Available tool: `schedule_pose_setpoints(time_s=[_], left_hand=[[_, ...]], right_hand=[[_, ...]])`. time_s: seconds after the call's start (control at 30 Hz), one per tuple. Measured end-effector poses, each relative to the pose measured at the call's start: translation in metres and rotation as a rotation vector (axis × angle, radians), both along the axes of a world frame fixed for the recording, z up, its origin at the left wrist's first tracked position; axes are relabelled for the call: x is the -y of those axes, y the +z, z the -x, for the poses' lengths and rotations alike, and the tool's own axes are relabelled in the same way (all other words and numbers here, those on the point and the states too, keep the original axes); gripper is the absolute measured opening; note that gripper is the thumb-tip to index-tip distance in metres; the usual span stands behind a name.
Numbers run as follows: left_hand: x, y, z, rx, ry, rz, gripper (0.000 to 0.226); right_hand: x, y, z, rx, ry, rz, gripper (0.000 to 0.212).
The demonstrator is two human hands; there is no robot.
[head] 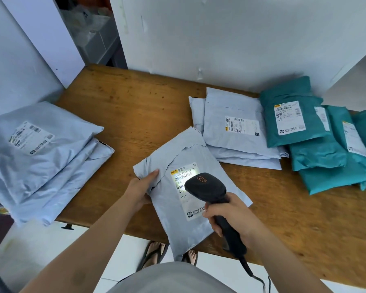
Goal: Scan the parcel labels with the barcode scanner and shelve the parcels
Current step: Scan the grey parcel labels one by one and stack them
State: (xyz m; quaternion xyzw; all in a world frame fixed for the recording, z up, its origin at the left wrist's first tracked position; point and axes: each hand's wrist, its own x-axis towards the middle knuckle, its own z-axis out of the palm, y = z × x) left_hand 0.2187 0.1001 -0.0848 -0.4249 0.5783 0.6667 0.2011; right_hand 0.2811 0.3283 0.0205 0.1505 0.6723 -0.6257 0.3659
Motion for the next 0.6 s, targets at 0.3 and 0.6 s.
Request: schedule_pose_setpoints(time_s=[0.3, 0.6], left_hand=[[-0.01, 0.002, -0.01, 0.036, -0.028, -0.137, 0.094], [-0.013, 0.001, -0.012, -0.031, 0.034, -0.154, 0.063]], right_hand=[[0.005, 0.005, -0.005, 0.041, -0.024, 0.014, 0.01], [0.009, 0.01, -0.008, -0.001, -0.021, -0.008, 0.01]])
